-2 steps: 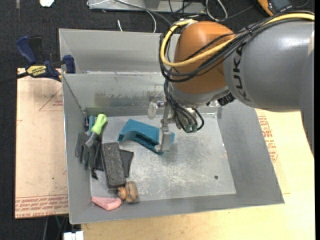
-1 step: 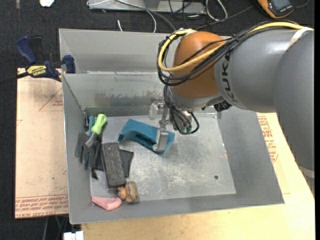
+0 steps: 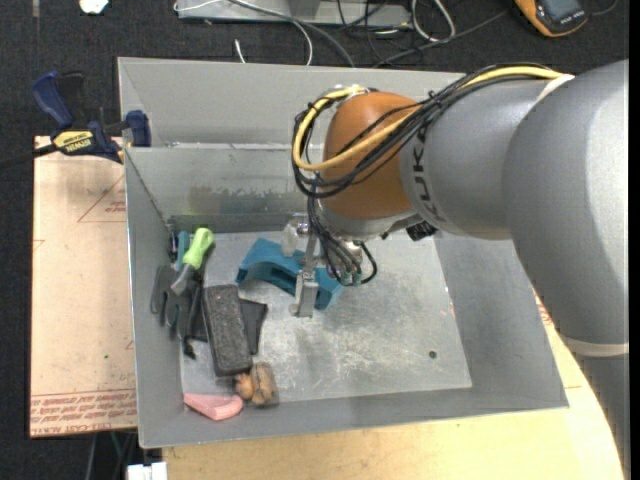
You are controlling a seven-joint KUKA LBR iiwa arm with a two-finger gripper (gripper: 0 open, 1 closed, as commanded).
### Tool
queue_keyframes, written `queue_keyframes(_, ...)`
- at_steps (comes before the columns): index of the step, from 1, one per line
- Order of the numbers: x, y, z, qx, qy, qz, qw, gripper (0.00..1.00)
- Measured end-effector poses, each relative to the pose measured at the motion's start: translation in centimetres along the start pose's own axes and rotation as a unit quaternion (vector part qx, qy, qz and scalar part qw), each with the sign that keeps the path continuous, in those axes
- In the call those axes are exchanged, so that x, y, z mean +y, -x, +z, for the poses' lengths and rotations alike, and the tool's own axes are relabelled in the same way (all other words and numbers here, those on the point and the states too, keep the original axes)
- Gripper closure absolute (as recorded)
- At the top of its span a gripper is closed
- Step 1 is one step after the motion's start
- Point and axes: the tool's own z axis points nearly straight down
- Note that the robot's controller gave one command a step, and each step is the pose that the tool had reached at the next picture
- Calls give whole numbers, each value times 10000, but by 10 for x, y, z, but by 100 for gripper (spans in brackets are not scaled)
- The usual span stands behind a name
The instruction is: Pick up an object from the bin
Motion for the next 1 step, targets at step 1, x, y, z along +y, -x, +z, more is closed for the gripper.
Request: queue_keyframes(1,-42,22,50,-12,-30,436,9990,100)
